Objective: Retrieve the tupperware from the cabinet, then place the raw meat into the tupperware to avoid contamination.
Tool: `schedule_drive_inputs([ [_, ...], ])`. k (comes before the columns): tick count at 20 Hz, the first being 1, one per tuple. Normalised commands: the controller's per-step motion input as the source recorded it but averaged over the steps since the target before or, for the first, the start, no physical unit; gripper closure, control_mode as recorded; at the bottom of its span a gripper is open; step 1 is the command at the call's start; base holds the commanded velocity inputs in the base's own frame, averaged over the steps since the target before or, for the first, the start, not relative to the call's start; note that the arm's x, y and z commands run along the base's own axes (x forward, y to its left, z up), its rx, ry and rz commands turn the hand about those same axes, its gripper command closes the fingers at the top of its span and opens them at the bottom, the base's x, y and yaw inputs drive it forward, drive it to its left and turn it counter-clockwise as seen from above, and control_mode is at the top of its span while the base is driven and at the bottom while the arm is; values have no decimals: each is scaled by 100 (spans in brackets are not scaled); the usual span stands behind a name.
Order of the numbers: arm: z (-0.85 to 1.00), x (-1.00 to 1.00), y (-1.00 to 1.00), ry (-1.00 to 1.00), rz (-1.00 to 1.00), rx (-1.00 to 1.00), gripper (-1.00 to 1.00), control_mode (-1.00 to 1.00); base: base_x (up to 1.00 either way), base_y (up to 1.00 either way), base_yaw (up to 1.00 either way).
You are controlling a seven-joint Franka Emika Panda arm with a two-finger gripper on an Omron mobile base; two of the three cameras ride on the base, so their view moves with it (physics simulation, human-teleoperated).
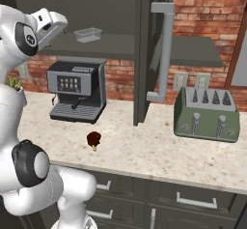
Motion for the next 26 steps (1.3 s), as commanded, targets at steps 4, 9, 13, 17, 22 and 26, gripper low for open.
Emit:
schedule_drive_inputs([
  [4, 0, 63, 0, 4, 0, -4, -100, -100, 0, 0, 0],
  [9, 0, 61, 2, 4, 0, -5, -100, -100, 0, 0, 0],
  [13, 0, 54, 7, 0, 0, -6, -100, -100, 0, 0, 0],
  [17, 0, 50, 7, 0, 0, -6, -100, -100, 0, 0, 0],
  [22, 0, 44, 3, 4, 0, -3, -100, -100, 0, 0, 0],
  [26, 0, 25, 0, 2, 0, -1, -100, -100, 0, 0, 0],
])
